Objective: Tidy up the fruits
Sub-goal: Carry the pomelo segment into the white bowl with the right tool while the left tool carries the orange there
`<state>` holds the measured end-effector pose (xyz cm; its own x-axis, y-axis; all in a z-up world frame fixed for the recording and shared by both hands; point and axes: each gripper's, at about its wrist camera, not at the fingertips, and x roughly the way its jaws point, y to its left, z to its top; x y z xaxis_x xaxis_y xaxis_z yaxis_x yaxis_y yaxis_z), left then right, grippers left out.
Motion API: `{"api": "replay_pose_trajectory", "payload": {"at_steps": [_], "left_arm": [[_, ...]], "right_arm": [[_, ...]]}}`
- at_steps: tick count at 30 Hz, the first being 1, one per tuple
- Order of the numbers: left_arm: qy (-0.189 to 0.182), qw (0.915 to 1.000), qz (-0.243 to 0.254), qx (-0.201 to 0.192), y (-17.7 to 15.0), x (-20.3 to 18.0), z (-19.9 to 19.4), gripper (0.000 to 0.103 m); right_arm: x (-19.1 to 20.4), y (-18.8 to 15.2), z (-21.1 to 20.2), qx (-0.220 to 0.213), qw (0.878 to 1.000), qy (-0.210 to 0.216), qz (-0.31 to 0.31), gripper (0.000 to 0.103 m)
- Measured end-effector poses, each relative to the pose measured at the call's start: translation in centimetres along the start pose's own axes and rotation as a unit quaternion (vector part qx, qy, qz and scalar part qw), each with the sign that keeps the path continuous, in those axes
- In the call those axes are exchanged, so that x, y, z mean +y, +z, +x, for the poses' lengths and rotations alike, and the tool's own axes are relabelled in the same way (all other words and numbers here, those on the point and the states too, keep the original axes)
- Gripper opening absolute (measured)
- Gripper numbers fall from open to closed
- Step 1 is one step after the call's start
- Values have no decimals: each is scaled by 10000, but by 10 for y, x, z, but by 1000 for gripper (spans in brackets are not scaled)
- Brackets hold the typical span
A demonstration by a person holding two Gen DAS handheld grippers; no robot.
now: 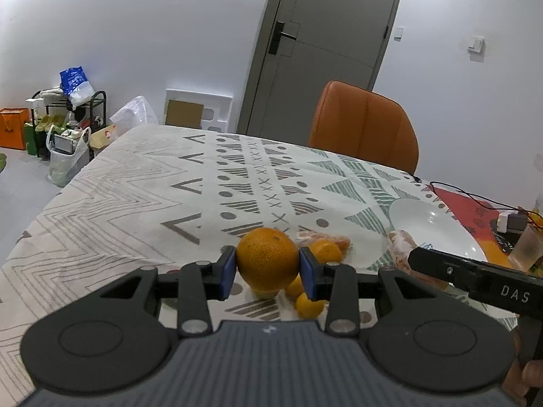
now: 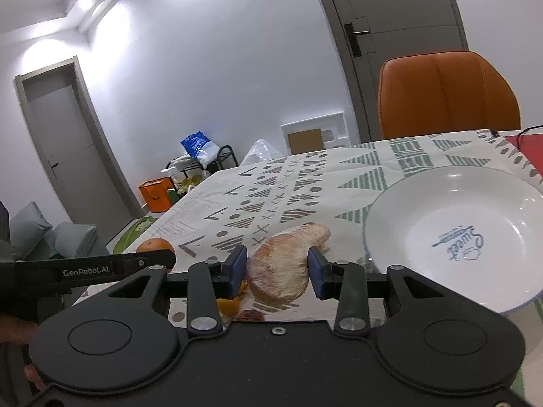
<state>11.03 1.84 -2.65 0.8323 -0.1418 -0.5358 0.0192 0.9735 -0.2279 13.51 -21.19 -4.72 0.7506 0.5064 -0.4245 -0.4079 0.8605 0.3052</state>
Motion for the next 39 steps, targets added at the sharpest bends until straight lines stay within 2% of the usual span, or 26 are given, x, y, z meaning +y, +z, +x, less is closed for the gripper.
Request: {"api": "replay_pose_trajectory", "payload": {"at_steps": [20, 29, 39], "left_arm": [[-279, 9989, 367, 32, 2, -56, 19, 38], [-439, 9974, 564, 61, 4, -84, 30, 38], [-524, 9958, 748, 112, 5, -106, 41, 38]], "right_arm": [[-52, -1, -27, -199, 9985, -350, 358, 37], [-86, -5, -41, -261, 9954, -715, 586, 37], [-114, -3, -40, -304, 9921, -1058, 598, 37]]}}
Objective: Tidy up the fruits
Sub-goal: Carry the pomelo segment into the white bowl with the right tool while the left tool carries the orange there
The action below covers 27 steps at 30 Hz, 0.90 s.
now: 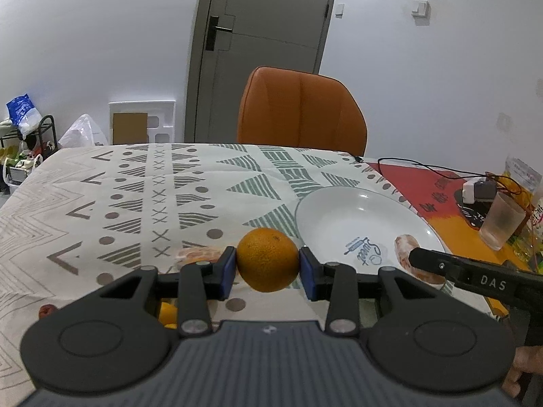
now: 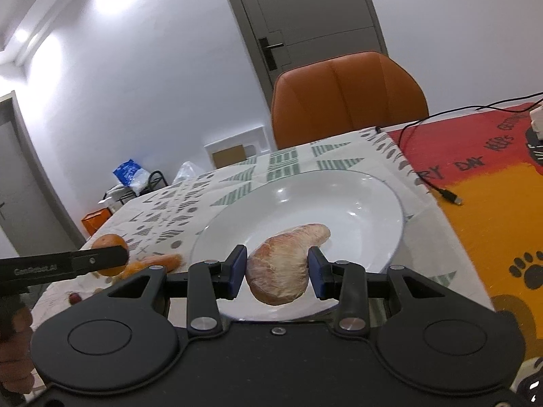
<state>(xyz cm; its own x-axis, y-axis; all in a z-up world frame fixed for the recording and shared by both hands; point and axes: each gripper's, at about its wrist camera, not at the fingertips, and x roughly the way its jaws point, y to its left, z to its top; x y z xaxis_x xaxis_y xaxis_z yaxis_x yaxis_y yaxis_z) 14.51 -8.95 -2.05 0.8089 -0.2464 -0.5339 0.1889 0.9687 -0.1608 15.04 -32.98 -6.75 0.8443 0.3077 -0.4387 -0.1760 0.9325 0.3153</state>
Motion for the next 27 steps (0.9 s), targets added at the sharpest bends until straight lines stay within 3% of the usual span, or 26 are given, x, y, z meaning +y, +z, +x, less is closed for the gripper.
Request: {"api": "replay_pose_trajectory", "payload": {"at_steps": [6, 10, 27], "left_arm": [[-16, 9999, 119, -5, 6, -12, 8, 38], [-62, 9998, 179, 18, 10, -22, 14, 38], [-356, 9980, 506, 102, 18, -62, 38, 38]], "right_arm": [[-12, 6, 5, -95, 9996, -270, 2, 38], [-18, 7, 2, -232, 9984, -507, -52, 46], [-33, 3, -18, -319, 9987, -341, 180, 62]]}}
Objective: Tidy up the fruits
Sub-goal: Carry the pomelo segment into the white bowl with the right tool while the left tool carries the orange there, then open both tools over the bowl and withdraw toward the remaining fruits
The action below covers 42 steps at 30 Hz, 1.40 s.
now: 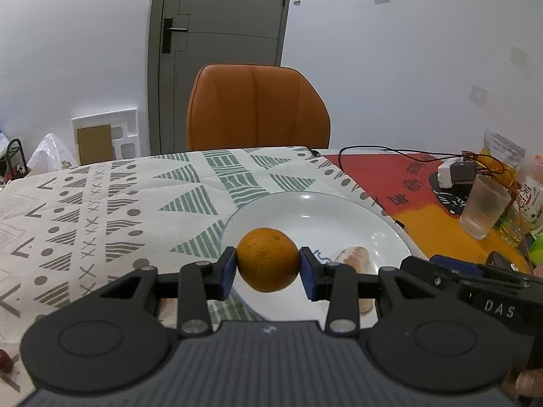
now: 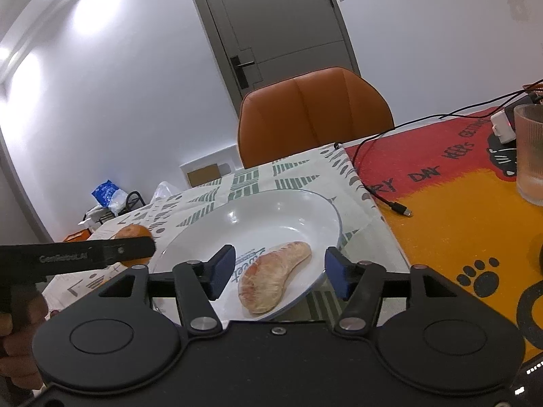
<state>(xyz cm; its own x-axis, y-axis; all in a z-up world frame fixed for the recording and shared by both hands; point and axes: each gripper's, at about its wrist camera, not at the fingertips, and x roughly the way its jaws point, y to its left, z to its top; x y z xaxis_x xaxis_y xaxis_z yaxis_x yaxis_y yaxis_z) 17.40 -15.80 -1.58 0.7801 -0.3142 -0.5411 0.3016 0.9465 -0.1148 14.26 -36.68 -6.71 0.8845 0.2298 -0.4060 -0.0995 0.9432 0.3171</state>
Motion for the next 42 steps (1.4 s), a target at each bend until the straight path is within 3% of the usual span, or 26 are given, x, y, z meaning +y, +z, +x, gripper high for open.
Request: {"api": "replay_pose_trajectory", "payload": {"at_steps": [7, 11, 14, 23, 42], "left_arm": [[220, 9996, -47, -153, -1, 7, -9, 46], [450, 9987, -132, -222, -2, 17, -18, 68], [624, 9973, -201, -321, -5, 26, -26, 81], [939, 9937, -430, -429, -14, 51, -48, 91], [1454, 9838, -906, -531, -42, 101, -102, 93]], "right_arm": [[2, 0, -2, -39, 9999, 110, 26, 84], [9, -1, -1, -105, 9998, 143, 7, 102], [18, -1, 0, -141, 9997, 152, -146, 103], [35, -2, 6, -17, 9997, 209, -143, 103], [86, -10, -2, 10, 9970, 546, -545, 103]]}}
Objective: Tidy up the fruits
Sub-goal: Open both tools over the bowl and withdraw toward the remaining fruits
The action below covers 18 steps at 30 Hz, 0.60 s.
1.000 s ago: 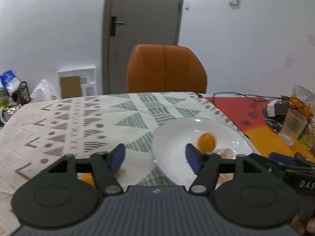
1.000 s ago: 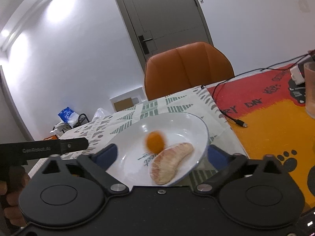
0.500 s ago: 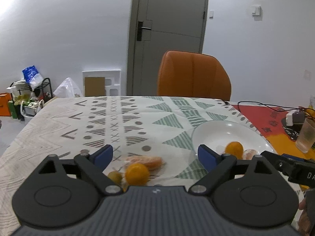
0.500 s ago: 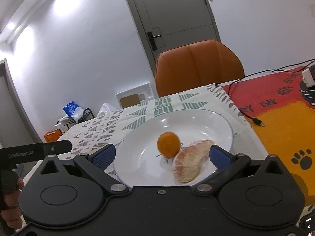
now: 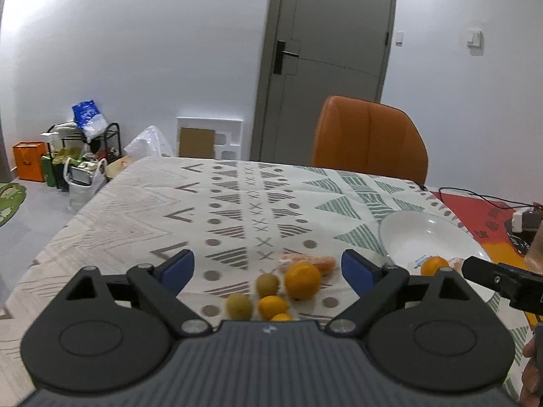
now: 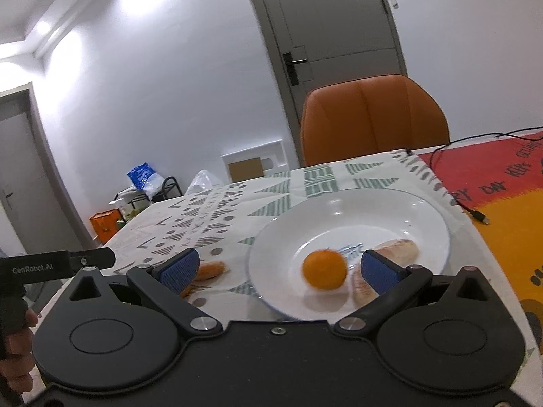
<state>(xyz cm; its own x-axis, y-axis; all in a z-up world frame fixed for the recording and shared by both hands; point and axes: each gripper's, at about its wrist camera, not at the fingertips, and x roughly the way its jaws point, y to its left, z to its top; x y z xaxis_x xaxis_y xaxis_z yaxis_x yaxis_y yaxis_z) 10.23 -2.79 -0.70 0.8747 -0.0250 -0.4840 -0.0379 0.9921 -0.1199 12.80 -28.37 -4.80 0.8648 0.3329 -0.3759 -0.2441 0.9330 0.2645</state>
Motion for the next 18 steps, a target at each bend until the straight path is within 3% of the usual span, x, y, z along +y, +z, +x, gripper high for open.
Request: {"api": "replay_pose_trajectory", "payload": {"at_steps": [18], "left_arm": [[298, 9986, -422, 85, -15, 61, -24, 93]], "right_arm": [[47, -13, 2, 324, 9973, 529, -400, 103]]}}
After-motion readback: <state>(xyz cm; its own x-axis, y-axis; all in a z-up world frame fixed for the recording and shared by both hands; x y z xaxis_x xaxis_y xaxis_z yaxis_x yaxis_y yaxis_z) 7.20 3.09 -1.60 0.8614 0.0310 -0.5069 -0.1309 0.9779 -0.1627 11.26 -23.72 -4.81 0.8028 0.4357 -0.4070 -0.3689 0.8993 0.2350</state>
